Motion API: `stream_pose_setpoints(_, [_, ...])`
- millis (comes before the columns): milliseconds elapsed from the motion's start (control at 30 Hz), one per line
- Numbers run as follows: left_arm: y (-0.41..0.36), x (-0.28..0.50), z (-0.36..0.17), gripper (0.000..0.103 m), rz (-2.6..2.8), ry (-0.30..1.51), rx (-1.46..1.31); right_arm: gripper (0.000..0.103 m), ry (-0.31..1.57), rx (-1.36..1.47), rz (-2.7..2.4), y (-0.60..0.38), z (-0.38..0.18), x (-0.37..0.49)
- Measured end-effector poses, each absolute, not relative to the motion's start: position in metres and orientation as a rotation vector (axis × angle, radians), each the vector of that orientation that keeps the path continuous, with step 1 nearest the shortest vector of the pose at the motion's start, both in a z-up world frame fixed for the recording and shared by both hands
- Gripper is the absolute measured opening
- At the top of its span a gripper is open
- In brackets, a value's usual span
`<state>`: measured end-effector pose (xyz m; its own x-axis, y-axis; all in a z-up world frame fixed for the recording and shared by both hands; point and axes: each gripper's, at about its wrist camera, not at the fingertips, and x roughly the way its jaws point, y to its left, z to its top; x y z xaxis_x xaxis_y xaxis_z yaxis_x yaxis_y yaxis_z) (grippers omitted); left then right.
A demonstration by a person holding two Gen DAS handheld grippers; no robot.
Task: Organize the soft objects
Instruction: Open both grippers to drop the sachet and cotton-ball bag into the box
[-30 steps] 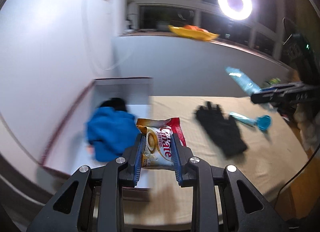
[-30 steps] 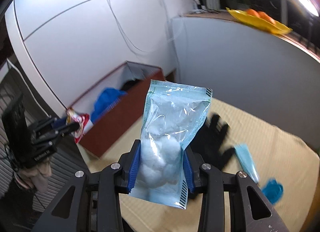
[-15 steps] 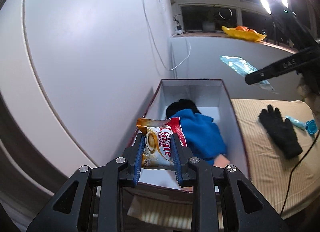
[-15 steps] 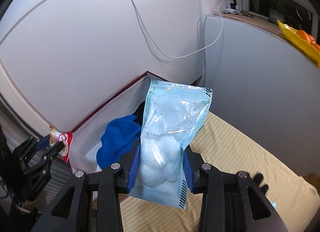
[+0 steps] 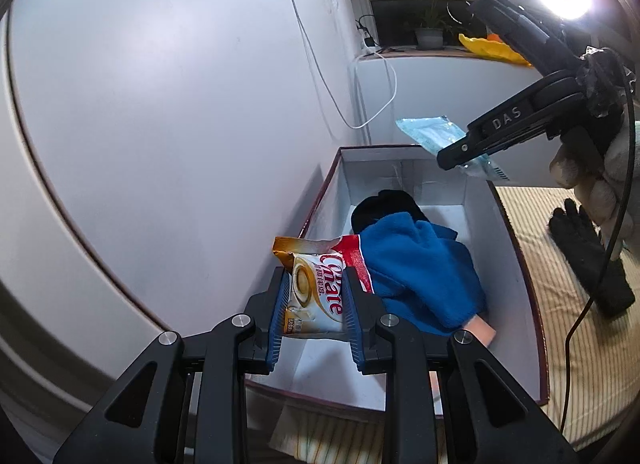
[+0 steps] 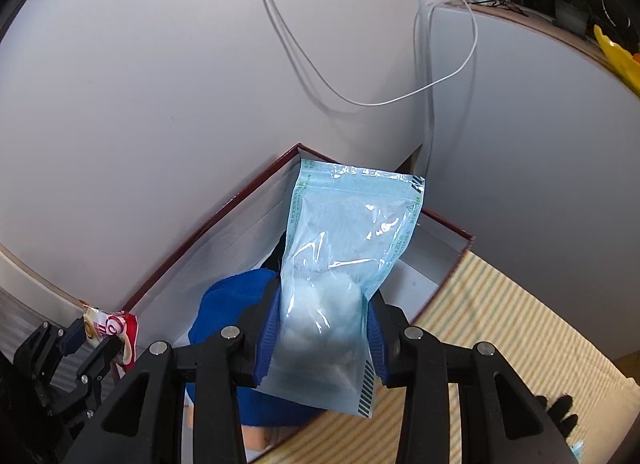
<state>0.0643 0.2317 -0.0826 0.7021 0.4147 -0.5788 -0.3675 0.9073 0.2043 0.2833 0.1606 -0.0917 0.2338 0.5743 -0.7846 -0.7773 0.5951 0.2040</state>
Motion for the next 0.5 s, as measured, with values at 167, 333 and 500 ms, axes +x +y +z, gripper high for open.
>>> stream_pose_setpoints(167, [0.230,0.067,-0.085,0.037,0.441,0.669,0.078,0.052,0.965,-0.226,0.941,0.163,-0.095,0.286])
stream_pose_setpoints(333, [0.231,0.067,-0.084,0.063,0.447,0.654,0.064,0.063,0.941,-0.217,0.928,0.158,-0.087,0.285])
stream_pose_setpoints(500, [0.234,0.065,-0.081,0.064,0.456,0.645,0.039,0.063,0.923,-0.224,0.926,0.151,-0.080,0.281])
